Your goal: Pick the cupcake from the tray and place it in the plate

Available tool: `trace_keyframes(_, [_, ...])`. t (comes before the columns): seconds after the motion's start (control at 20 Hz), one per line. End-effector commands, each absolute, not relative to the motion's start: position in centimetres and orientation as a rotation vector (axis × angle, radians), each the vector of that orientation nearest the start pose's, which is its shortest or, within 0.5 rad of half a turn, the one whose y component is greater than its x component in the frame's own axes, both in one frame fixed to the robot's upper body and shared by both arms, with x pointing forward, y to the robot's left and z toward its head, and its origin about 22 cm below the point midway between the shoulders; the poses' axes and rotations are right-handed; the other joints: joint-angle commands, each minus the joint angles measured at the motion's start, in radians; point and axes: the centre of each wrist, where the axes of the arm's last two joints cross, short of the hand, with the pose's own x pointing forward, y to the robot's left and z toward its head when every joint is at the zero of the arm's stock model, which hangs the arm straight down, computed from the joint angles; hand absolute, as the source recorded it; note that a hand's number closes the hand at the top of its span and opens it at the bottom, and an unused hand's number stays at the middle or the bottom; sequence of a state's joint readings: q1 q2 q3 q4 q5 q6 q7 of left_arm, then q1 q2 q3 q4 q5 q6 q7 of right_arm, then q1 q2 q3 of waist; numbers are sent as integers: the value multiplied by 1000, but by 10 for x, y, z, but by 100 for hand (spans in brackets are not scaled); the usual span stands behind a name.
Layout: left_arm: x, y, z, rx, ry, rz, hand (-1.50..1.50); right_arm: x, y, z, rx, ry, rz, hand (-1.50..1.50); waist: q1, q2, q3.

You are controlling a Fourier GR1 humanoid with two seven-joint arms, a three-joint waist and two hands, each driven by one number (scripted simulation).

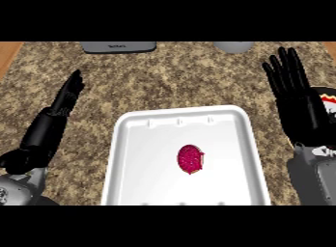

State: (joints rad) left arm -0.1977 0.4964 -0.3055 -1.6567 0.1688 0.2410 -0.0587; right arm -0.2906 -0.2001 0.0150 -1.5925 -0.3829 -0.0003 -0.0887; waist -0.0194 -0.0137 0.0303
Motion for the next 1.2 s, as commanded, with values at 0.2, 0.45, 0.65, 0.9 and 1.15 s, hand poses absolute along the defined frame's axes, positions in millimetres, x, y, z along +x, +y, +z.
trace_keyframes(0.2, [231, 273, -8, 157, -1315, -89, 0, 289, -283, 132, -336, -2004, -65, 150, -19, 8, -43])
trace_keyframes(0.45, [211, 260, -32, 96, -1188, 30, 0, 258, -340, 105, -954, -1788, -115, -150, -77, -2, -43])
trace_keyframes(0.65, [213, 247, -39, 55, -1183, 33, 0, 223, -280, 97, -988, -1862, -249, -150, -37, 2, -37])
trace_keyframes(0.9, [230, 253, -40, 35, -1185, 43, 0, 170, -243, 102, -1033, -1791, -135, -150, -23, 9, -37])
trace_keyframes(1.15, [221, 251, -30, 25, -1181, 16, 0, 142, -238, 100, -1016, -1498, 192, -150, -4, 10, -39])
